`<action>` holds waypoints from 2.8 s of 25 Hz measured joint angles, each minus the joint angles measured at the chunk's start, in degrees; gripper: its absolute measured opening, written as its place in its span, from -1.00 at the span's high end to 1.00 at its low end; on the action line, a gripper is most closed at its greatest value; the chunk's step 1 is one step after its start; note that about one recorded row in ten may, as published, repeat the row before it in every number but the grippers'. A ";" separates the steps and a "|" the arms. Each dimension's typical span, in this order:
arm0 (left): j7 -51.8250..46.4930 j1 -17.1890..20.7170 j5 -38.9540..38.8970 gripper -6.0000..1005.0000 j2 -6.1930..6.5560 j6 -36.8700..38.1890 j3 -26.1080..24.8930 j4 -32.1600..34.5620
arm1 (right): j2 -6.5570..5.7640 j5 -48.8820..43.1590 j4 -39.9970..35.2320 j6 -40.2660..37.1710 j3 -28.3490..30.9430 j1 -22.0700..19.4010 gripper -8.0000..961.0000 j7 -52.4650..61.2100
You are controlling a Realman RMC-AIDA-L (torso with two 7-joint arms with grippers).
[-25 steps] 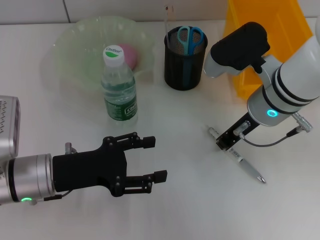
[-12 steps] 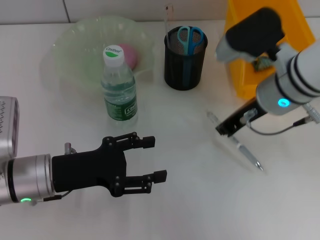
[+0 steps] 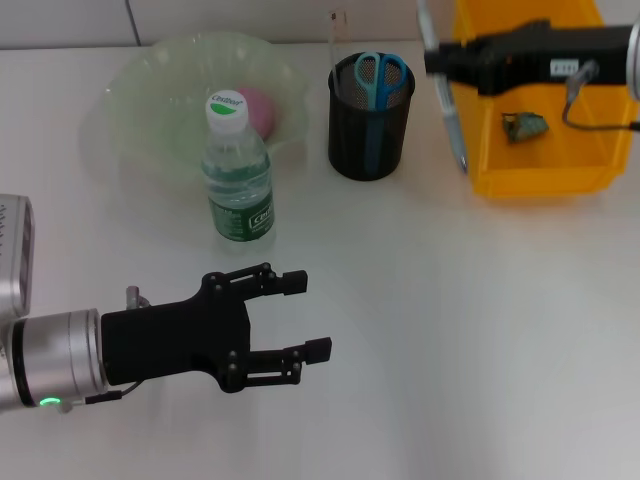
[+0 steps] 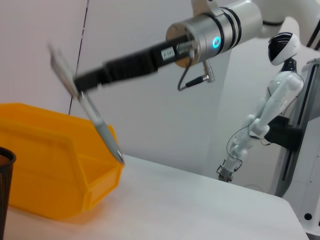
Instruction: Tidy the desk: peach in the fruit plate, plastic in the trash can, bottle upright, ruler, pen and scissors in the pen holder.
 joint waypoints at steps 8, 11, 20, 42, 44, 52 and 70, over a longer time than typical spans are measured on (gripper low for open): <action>0.00 -0.08 0.00 -0.62 -0.01 0.03 -0.20 -0.04 | 0.00 42.77 30.51 4.97 1.44 3.34 0.71 -44.20; 0.06 -0.14 0.01 -0.62 -0.08 -0.14 -0.53 0.01 | 0.05 54.27 43.15 3.92 1.36 7.83 0.71 -57.62; 0.15 -0.64 0.01 -0.62 -0.19 0.17 -0.84 0.05 | 0.46 62.63 61.74 10.62 1.42 19.40 0.71 -72.97; 0.22 1.05 -0.80 -0.62 0.62 6.48 -2.35 0.06 | -3.21 46.99 38.84 -16.42 3.18 -0.29 -0.23 -50.75; 0.06 1.24 -0.79 -0.62 0.89 6.93 -2.36 0.05 | -4.22 40.75 37.27 -23.30 5.75 -3.29 -0.23 -49.36; -1.56 2.44 -0.79 -0.62 2.01 7.63 -2.42 -0.08 | -4.50 8.90 45.93 -40.29 20.93 -7.91 -0.23 -58.98; -4.23 2.54 -0.22 -0.62 2.63 7.43 -2.41 -0.45 | -2.72 4.69 47.71 -41.13 20.86 -10.14 -0.23 -62.77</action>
